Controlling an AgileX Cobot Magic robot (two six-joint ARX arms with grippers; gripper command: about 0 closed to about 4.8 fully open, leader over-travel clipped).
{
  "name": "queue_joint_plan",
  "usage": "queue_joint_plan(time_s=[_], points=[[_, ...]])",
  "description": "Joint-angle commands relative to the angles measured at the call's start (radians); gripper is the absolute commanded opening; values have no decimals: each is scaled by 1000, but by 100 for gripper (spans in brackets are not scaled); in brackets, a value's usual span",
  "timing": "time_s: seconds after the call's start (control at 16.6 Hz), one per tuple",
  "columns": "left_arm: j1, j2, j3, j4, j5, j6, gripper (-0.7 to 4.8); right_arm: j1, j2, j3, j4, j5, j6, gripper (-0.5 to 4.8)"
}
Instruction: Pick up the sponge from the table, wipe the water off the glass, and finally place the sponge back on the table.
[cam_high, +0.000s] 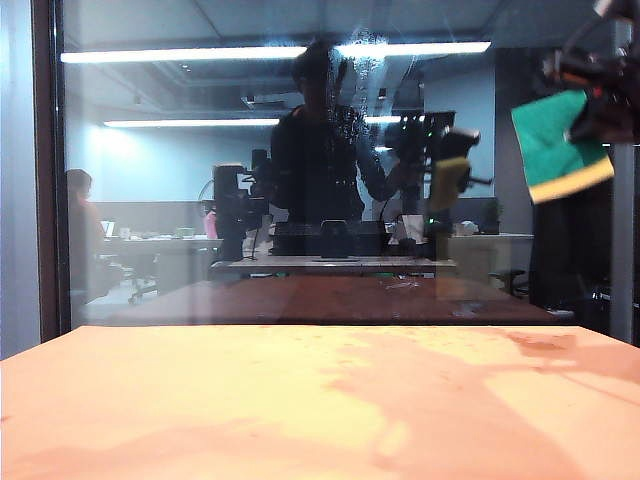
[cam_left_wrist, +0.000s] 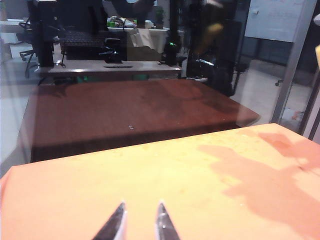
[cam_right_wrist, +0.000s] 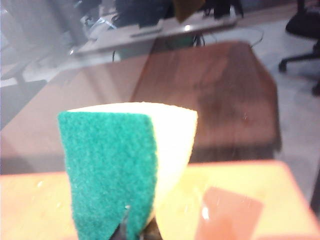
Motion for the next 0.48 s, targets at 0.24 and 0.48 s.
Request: queue_joint_plan(time_s=[0.24, 0.48], points=[[0, 1, 3, 13, 4, 0, 78, 5, -4, -195, 174, -46, 104, -9], [0, 1, 3, 13, 8, 0, 79, 32, 1, -248, 174, -107, 107, -9]])
